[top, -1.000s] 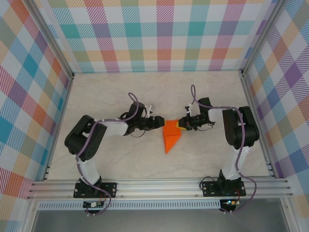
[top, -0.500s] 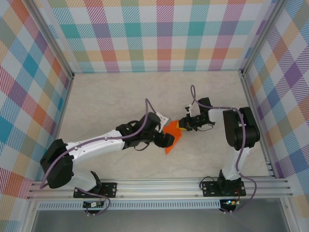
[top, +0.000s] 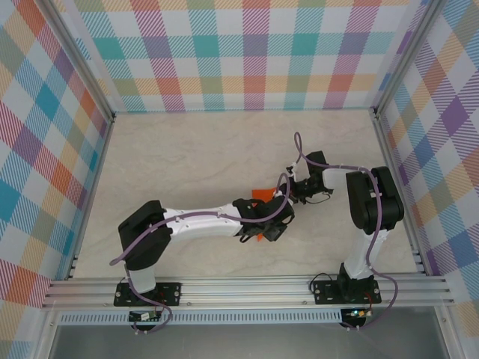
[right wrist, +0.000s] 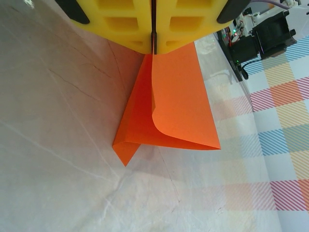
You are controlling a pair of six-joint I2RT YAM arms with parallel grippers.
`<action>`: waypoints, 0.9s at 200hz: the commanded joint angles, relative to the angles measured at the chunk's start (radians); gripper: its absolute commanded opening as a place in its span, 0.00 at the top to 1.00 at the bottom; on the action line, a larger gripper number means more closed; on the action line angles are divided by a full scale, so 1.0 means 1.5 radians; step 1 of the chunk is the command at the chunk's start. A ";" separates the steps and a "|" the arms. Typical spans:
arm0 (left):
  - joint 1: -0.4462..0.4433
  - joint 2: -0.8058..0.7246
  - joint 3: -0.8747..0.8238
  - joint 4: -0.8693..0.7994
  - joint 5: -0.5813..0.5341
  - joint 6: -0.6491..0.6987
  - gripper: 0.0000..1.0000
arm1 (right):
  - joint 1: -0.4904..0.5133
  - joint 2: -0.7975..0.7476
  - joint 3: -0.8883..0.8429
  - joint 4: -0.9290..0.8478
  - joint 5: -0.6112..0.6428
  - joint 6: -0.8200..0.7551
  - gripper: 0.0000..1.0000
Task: Fold a paper plane with a square sheet of paper (fold left side to right side)
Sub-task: Fold the wing for the fifth time at the center of the table.
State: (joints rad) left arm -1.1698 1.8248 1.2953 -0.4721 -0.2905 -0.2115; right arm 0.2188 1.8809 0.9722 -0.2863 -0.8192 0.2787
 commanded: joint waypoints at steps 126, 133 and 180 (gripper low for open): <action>-0.037 0.108 0.039 -0.074 -0.134 -0.020 0.58 | 0.008 -0.006 0.016 -0.021 0.010 -0.006 0.92; -0.037 0.109 0.039 -0.075 -0.136 -0.021 0.59 | 0.008 -0.006 0.016 -0.023 0.011 -0.006 0.92; -0.038 0.115 0.034 -0.081 -0.157 -0.033 0.64 | 0.008 -0.006 0.016 -0.031 0.013 -0.010 0.91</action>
State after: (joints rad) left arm -1.2175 1.9816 1.3270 -0.5522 -0.4744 -0.2352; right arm 0.2245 1.8809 0.9726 -0.3084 -0.7925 0.2787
